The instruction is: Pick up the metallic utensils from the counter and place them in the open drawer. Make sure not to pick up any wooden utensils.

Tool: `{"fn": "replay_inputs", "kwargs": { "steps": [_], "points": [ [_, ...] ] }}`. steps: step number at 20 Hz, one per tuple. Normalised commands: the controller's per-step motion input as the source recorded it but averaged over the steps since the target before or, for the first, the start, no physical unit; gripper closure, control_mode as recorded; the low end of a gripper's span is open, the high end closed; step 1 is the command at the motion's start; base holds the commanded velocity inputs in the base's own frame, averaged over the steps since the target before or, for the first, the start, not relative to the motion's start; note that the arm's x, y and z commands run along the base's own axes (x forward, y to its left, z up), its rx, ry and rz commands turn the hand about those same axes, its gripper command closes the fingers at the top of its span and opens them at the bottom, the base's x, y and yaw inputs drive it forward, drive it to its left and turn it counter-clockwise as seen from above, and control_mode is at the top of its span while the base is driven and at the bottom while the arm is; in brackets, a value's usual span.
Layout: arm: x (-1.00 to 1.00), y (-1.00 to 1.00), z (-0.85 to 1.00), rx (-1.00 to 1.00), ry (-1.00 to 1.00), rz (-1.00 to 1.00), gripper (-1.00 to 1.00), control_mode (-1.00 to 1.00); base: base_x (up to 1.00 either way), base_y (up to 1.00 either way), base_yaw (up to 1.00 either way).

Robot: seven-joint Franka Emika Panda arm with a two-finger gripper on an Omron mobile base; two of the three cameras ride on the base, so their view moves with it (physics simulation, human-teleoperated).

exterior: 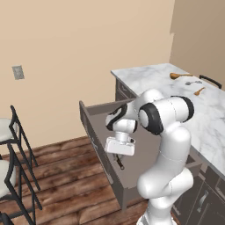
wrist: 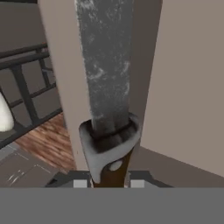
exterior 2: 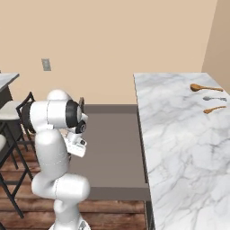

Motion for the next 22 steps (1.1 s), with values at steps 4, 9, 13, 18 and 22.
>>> {"fn": "replay_inputs", "kwargs": {
  "steps": [4,9,13,18,22],
  "points": [
    [0.0,-0.37,0.66,-0.03,0.0,-0.04,1.0,-1.0,0.0,0.0,0.0],
    [0.03,-0.6,0.36,-0.03,0.0,0.0,1.0,-1.0,0.0,0.0,0.0],
    [0.38,-0.66,0.0,-0.04,0.0,0.0,1.0,-1.0,0.0,0.0,0.0],
    [0.82,-0.44,-0.14,-0.06,-0.04,0.0,1.0,-1.0,0.0,0.0,0.0],
    [0.64,-0.16,-0.3,-0.1,-0.14,0.0,1.0,-1.0,0.0,0.0,0.0]
  ]
}}
